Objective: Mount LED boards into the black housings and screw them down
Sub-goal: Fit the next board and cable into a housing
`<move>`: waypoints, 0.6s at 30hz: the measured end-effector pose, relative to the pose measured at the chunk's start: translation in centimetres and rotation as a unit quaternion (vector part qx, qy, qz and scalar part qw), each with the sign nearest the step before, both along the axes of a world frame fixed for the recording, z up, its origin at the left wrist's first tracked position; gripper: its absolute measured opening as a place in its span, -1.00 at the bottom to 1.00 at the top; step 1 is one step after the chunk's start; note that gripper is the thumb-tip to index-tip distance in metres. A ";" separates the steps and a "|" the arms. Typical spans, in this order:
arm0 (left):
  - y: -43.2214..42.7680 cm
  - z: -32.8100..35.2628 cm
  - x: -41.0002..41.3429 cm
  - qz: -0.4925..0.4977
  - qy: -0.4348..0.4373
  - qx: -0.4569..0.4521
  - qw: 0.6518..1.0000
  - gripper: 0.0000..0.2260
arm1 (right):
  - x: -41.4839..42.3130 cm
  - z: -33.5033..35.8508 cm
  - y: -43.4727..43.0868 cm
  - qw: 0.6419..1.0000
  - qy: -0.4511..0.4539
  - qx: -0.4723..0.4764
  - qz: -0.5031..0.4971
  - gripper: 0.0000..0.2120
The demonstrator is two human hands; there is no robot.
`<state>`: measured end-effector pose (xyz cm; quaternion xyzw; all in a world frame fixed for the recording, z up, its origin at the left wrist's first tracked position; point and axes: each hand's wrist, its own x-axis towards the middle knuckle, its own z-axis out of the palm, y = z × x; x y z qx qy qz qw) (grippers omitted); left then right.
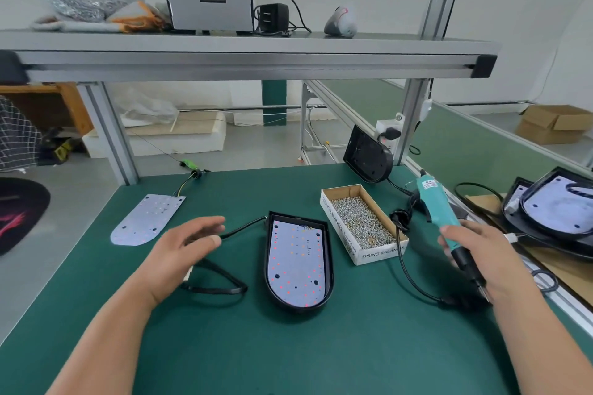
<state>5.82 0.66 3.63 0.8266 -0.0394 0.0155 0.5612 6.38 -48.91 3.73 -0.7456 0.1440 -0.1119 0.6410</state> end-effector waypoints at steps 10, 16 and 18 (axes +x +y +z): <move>1.4 0.3 0.1 -0.013 -0.018 -0.069 0.997 -0.44 | 0.4 -0.6 0.3 0.998 -0.017 0.046 0.040 -0.88; 3.3 0.9 -0.1 0.015 -0.031 -0.099 0.995 -0.55 | 0.6 -0.8 0.5 0.993 -0.035 0.093 0.060 -0.83; 3.2 0.9 -0.3 0.031 -0.027 -0.074 0.996 -0.53 | 0.6 -0.9 0.6 0.993 -0.041 0.094 0.066 -0.83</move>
